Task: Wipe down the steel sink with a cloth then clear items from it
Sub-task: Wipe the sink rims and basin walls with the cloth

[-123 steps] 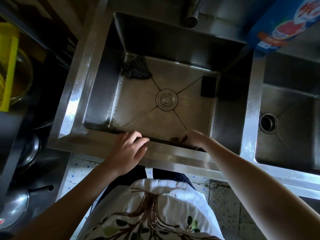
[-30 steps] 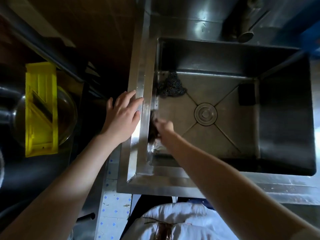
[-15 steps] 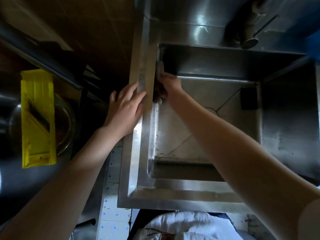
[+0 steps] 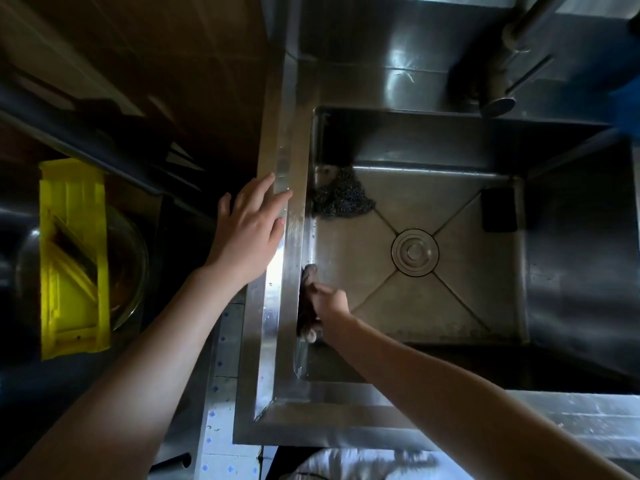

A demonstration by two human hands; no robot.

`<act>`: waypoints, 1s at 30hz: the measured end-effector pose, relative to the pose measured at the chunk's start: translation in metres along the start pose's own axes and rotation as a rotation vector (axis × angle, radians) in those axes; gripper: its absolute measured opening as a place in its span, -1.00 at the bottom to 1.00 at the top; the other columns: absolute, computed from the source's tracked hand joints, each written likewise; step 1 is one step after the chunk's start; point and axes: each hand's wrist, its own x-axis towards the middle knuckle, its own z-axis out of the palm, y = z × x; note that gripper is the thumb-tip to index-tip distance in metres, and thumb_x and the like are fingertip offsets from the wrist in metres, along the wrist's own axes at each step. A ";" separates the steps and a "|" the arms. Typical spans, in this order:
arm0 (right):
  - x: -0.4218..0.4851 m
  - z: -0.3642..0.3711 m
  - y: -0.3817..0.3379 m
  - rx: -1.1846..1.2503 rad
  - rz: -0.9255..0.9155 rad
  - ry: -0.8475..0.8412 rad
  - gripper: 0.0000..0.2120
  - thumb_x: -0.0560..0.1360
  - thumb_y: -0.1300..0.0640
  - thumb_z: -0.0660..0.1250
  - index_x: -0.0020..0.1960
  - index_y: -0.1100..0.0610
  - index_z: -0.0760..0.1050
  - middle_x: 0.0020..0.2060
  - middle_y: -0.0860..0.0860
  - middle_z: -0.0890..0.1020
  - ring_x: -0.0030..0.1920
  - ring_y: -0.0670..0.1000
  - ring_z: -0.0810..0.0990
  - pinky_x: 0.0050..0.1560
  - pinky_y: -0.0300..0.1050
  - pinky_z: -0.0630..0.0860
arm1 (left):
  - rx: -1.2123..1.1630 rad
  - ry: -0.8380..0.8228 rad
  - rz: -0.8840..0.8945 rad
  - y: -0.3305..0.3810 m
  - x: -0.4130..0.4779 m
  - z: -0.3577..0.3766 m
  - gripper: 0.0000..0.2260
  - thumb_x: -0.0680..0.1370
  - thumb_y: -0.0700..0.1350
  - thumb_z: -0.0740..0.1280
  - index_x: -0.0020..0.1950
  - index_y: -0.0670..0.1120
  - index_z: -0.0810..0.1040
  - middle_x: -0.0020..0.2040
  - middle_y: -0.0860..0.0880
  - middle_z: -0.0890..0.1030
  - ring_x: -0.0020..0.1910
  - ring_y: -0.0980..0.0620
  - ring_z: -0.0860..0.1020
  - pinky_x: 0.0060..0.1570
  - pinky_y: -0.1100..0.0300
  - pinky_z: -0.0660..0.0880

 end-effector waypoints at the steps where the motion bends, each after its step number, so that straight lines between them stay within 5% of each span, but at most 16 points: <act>1: -0.002 0.000 0.005 0.044 0.039 -0.003 -0.83 0.51 0.23 0.27 -0.10 0.07 0.62 -0.18 0.07 0.60 -0.07 0.13 0.63 0.00 -0.01 0.55 | 0.001 0.000 0.003 0.000 0.001 0.001 -0.65 0.56 -0.13 0.23 0.35 -0.05 0.42 0.46 -0.14 0.28 0.44 -0.16 0.23 0.32 -0.21 0.17; 6: 0.008 -0.010 -0.047 0.151 0.040 0.020 -0.79 0.53 0.20 0.30 -0.28 0.16 0.54 -0.37 0.06 0.60 -0.42 0.02 0.60 -0.46 -0.23 0.51 | -0.026 -0.016 -0.028 0.000 0.002 0.002 -0.66 0.57 -0.15 0.23 0.35 0.00 0.45 0.49 -0.11 0.25 0.47 -0.14 0.18 0.35 -0.23 0.11; 11: 0.021 -0.028 -0.180 0.259 -0.258 0.019 -0.77 0.51 0.04 0.34 -0.24 0.16 0.54 -0.36 0.07 0.58 -0.29 0.12 0.61 -0.31 -0.12 0.53 | -0.059 -0.019 -0.045 0.002 0.002 0.002 -0.66 0.57 -0.18 0.24 0.34 0.02 0.46 0.50 -0.10 0.24 0.48 -0.15 0.16 0.38 -0.27 0.10; 14: 0.028 -0.035 -0.221 0.275 -0.425 0.044 -0.81 0.51 0.26 0.32 0.11 0.21 0.59 -0.29 0.05 0.60 -0.30 0.05 0.59 -0.32 -0.16 0.55 | -0.054 -0.028 -0.052 0.003 0.001 0.001 -0.66 0.58 -0.17 0.23 0.34 0.03 0.45 0.51 -0.10 0.21 0.49 -0.16 0.13 0.39 -0.27 0.07; 17: 0.043 -0.033 -0.203 0.180 -0.424 0.019 -0.75 0.52 0.32 0.29 0.19 0.25 0.54 -0.03 0.17 0.63 -0.02 0.14 0.61 0.06 0.02 0.55 | -0.070 -0.026 -0.072 0.006 0.003 0.001 -0.65 0.57 -0.20 0.23 0.34 0.02 0.46 0.51 -0.10 0.23 0.48 -0.16 0.15 0.38 -0.27 0.08; 19: 0.048 -0.024 -0.163 0.083 -0.367 0.014 -0.83 0.53 0.29 0.29 0.10 0.25 0.58 -0.04 0.20 0.64 -0.04 0.15 0.62 -0.06 -0.03 0.57 | -0.082 -0.017 -0.085 0.007 0.004 0.000 -0.66 0.57 -0.19 0.23 0.33 0.02 0.47 0.50 -0.10 0.25 0.47 -0.16 0.18 0.38 -0.27 0.10; 22: 0.041 -0.014 -0.089 0.010 -0.138 0.021 -0.83 0.56 0.19 0.24 -0.15 0.16 0.56 -0.29 0.07 0.59 -0.33 0.05 0.59 -0.44 -0.21 0.52 | -0.071 -0.018 -0.076 0.006 0.004 0.001 -0.66 0.57 -0.18 0.24 0.33 0.02 0.48 0.49 -0.09 0.25 0.47 -0.16 0.19 0.37 -0.28 0.12; 26: 0.024 -0.006 -0.005 -0.061 -0.014 -0.042 -0.78 0.51 0.22 0.25 0.07 0.18 0.63 -0.18 0.10 0.63 -0.09 0.17 0.66 -0.02 0.03 0.60 | -0.078 -0.017 -0.076 0.006 0.003 0.002 -0.66 0.56 -0.19 0.25 0.33 0.01 0.48 0.49 -0.10 0.25 0.47 -0.17 0.20 0.36 -0.28 0.14; 30: 0.023 -0.005 -0.021 0.006 0.005 0.022 -0.80 0.52 0.21 0.27 0.06 0.16 0.63 -0.28 0.04 0.60 -0.33 0.02 0.58 -0.43 -0.28 0.48 | -0.089 -0.018 -0.076 0.006 0.004 0.001 -0.66 0.57 -0.20 0.24 0.33 0.00 0.48 0.50 -0.11 0.25 0.47 -0.17 0.19 0.37 -0.29 0.14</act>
